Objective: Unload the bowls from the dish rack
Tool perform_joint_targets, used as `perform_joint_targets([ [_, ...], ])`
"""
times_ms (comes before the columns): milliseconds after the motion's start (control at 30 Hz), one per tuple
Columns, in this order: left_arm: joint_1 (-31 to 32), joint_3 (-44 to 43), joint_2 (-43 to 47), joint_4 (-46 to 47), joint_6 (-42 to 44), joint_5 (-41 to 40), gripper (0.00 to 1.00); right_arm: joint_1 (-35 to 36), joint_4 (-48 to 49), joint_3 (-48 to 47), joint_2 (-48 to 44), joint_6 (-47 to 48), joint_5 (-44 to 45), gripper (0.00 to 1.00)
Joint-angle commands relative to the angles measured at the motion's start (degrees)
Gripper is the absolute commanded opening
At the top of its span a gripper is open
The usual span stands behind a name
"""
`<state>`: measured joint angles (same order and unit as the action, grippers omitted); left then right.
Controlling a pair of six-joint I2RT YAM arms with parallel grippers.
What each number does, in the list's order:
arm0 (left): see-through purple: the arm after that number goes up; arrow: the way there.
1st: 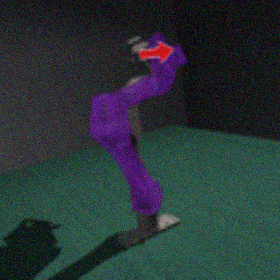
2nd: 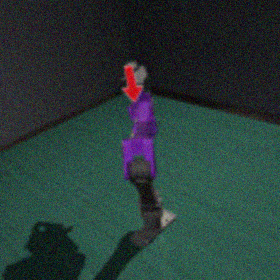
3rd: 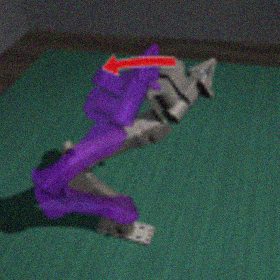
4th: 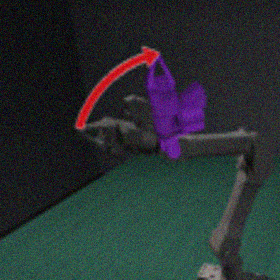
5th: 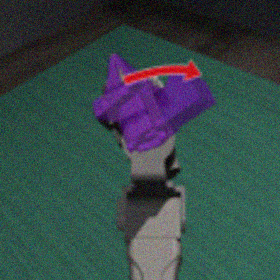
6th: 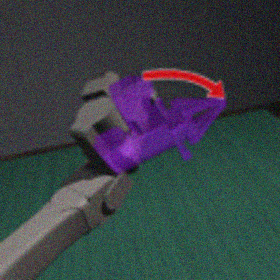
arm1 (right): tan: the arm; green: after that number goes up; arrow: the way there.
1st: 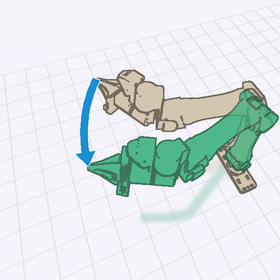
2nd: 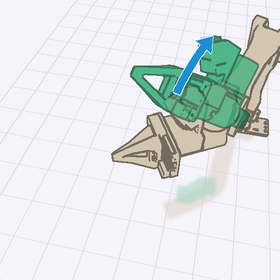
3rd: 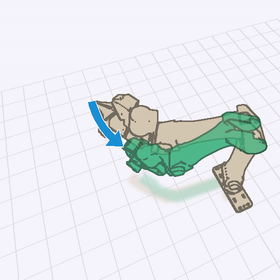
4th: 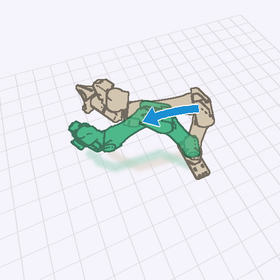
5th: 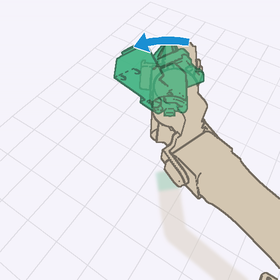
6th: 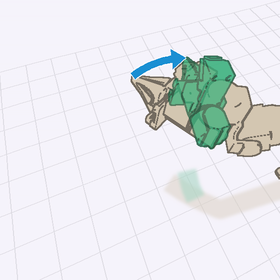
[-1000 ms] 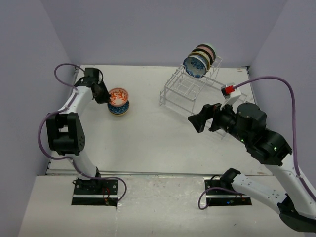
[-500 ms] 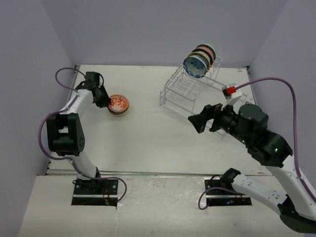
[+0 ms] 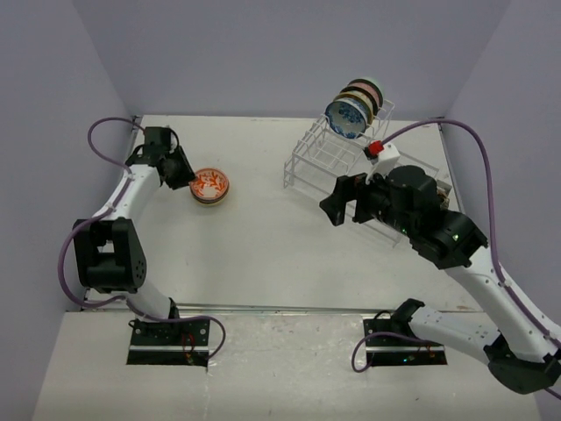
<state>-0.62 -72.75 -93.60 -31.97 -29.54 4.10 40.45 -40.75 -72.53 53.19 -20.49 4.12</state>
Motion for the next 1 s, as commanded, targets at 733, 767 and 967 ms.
perform_joint_targets([
  [733,2.6,21.3,50.5,-1.3,8.7,-2.6,1.00,-3.0,6.5,-34.0,36.3,40.1,48.6,0.99],
  [767,3.3,23.9,54.3,-1.1,8.5,-3.8,1.00,-3.1,9.5,-34.9,37.6,45.4,49.4,0.99],
  [967,4.8,28.1,61.8,1.9,7.5,-7.1,1.00,-4.8,10.5,-40.5,44.8,51.2,48.1,0.85],
])
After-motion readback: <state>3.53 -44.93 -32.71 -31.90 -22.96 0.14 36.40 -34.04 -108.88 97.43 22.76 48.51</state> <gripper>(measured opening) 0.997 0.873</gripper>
